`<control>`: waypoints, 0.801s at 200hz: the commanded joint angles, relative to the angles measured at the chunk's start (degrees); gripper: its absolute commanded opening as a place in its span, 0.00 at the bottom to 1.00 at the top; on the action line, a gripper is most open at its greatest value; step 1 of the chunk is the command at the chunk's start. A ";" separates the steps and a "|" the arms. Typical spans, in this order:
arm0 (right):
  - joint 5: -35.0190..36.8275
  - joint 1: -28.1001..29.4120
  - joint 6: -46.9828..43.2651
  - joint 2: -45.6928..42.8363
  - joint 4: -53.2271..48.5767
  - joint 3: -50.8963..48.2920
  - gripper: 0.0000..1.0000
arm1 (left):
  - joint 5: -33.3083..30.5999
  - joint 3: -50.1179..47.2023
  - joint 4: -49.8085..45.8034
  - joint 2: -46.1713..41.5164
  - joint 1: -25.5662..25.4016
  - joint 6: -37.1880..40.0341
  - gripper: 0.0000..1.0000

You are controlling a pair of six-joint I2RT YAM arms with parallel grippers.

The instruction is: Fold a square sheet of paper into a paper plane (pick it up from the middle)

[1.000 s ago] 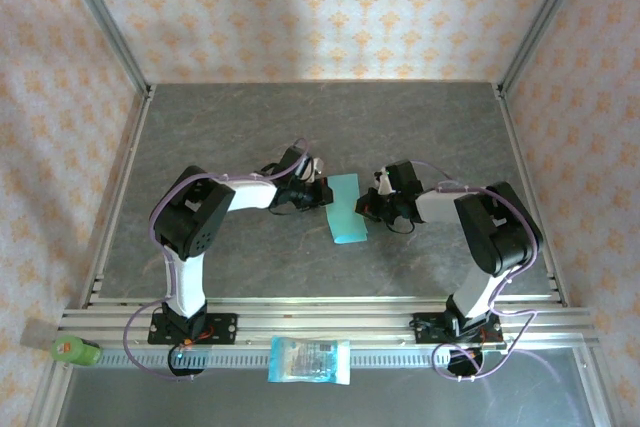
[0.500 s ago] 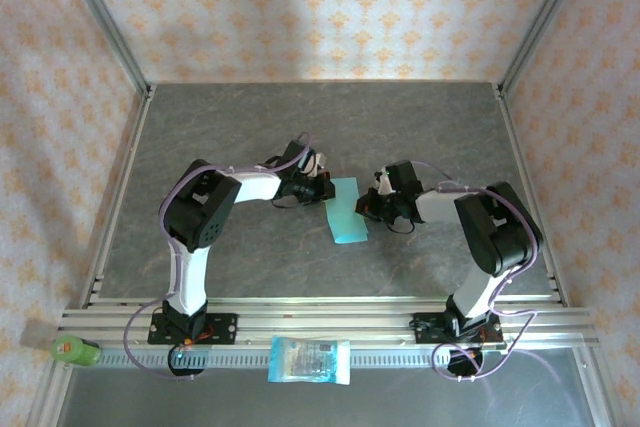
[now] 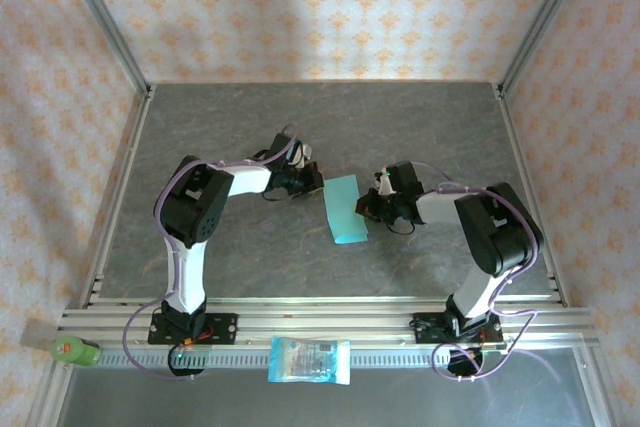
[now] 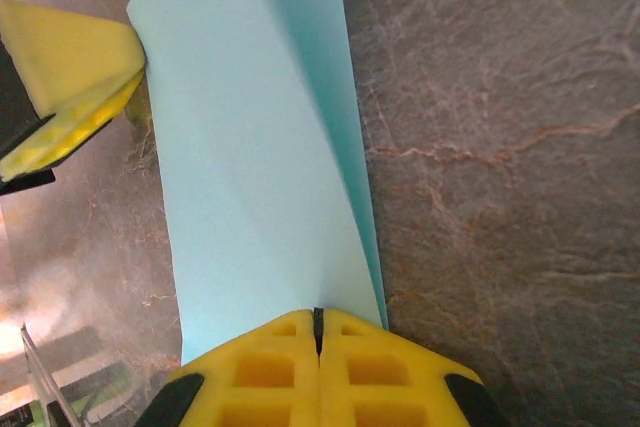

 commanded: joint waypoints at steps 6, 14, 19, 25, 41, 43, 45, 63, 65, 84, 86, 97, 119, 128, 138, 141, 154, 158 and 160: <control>6.71 -0.49 -0.21 2.85 -11.41 -3.89 0.00 | -6.47 1.39 -0.83 1.50 1.54 -1.33 0.00; 6.64 -0.45 -0.22 2.88 -11.37 -3.82 0.00 | -6.54 1.40 -0.70 0.76 1.55 -1.53 0.00; 6.70 -0.51 -0.27 2.79 -11.37 -3.77 0.00 | -6.60 1.35 -0.70 0.12 1.48 -1.64 0.00; 6.62 -0.53 -0.12 2.75 -11.43 -3.76 0.00 | -6.60 1.31 -0.55 -0.58 1.48 -1.80 0.00; 6.63 -0.48 -0.03 2.68 -11.29 -3.76 0.00 | -5.72 1.14 0.29 -2.87 1.26 -1.85 0.00; 6.67 -0.45 0.02 2.67 -11.28 -3.74 0.00 | -5.54 1.09 0.40 -3.20 1.18 -1.83 0.00; 6.63 -0.45 0.04 2.66 -11.28 -3.78 0.00 | -5.40 1.10 0.50 -3.48 1.09 -1.83 0.00; 6.71 -0.45 0.03 2.66 -11.37 -3.65 0.00 | -3.82 0.92 1.18 -5.35 -0.06 -1.09 0.00; 6.76 -0.49 0.13 2.66 -11.37 -3.63 0.00 | -3.57 0.93 1.24 -5.45 -0.23 -0.98 0.00; 6.80 -0.46 0.24 2.68 -11.37 -3.54 0.00 | -1.06 0.63 2.41 -5.42 -1.77 -0.62 0.00; 6.87 -0.45 0.25 2.67 -11.37 -3.51 0.00 | -0.83 0.61 2.56 -5.33 -1.89 -0.60 0.00; 6.87 -0.51 0.33 2.73 -11.28 -3.52 0.00 | 0.09 0.68 3.04 -4.34 -2.65 -0.60 0.00; 6.82 -0.46 0.32 3.01 -11.37 -3.39 0.00 | 1.08 1.89 2.21 -1.44 -3.37 0.02 0.00; 6.85 -0.51 0.21 3.02 -11.43 -3.38 0.00 | 1.08 2.01 2.44 -0.39 -3.38 -0.14 0.00; 6.80 -0.53 0.17 2.98 -11.63 -3.38 0.00 | 0.72 2.19 2.61 0.56 -3.36 -0.42 0.00; 6.83 -0.53 0.16 2.94 -11.59 -3.38 0.00 | 0.51 2.31 2.63 0.86 -3.30 -0.42 0.00; 7.02 -0.47 -0.11 2.84 -11.81 -3.38 0.00 | 0.10 3.11 2.31 2.31 -2.92 -0.33 0.00; 7.04 -0.45 -0.23 2.89 -11.81 -3.44 0.00 | -0.02 3.42 2.22 2.69 -2.75 -0.33 0.00; 7.03 -0.49 -0.20 2.91 -11.81 -3.42 0.00 | -0.16 3.53 2.16 2.89 -2.64 -0.38 0.00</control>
